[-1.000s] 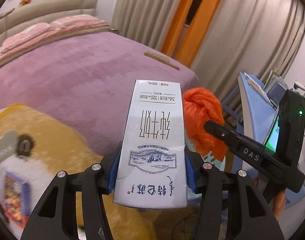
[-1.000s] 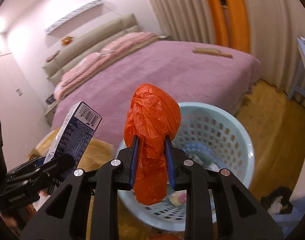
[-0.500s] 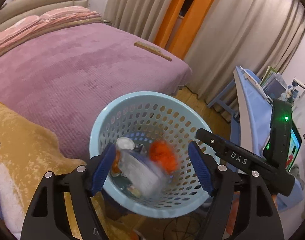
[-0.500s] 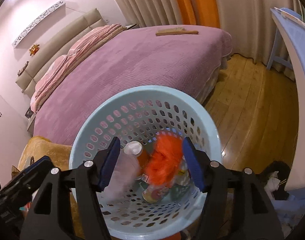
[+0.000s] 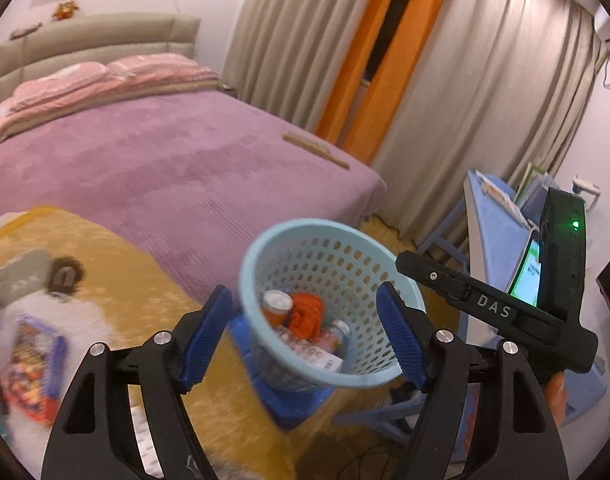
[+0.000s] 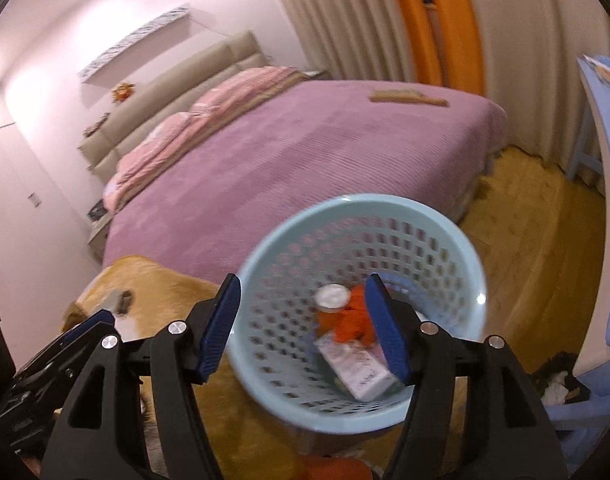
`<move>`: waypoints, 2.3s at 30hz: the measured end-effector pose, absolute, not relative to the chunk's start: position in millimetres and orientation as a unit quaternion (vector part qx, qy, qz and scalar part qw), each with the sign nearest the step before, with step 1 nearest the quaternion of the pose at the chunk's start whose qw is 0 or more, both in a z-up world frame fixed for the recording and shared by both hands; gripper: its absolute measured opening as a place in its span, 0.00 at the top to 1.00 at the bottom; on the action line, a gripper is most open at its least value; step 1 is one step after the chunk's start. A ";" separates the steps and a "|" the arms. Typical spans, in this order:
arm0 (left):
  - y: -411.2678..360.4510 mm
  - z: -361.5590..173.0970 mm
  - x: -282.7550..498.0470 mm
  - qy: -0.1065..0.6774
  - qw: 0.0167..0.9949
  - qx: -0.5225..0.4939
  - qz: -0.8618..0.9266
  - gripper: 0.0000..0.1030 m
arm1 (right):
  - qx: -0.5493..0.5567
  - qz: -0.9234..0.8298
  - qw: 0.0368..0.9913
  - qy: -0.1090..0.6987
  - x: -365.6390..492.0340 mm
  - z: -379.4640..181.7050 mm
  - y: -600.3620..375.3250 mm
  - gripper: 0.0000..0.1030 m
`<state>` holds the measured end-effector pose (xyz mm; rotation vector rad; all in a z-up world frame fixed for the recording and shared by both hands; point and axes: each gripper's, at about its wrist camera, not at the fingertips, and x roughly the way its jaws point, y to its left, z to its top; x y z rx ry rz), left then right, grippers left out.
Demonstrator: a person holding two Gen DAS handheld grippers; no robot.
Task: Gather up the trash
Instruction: 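Grasp the teal plastic package with the left tool while the right tool grasps the white heart-print cloth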
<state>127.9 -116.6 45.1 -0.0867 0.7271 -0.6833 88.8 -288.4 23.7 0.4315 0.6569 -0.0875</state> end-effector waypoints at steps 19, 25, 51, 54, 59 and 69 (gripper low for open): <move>113.4 25.6 85.0 0.363 0.926 -0.072 -0.076 0.29 | 0.081 0.148 0.917 0.362 92.1 9.7 -91.3 0.34; 150.6 -7.5 87.7 0.403 0.908 -0.099 -0.047 0.25 | 0.039 0.182 0.912 0.367 80.8 -7.0 -62.2 0.30; 133.1 -35.3 115.7 0.408 0.911 -0.060 0.014 0.45 | -0.133 0.168 0.892 0.399 99.4 -54.3 -12.3 0.62; 134.1 -34.5 113.6 0.406 0.912 -0.065 0.010 0.45 | -0.129 0.176 0.892 0.396 102.5 -53.8 -9.9 0.78; 134.5 -32.1 106.3 0.398 0.915 -0.072 -0.004 0.46 | -0.117 0.173 0.901 0.379 101.4 -41.6 -13.3 0.93; 122.1 -2.4 80.9 0.361 0.924 -0.098 -0.076 0.47 | -0.044 0.161 0.929 0.330 93.7 3.5 -48.4 0.97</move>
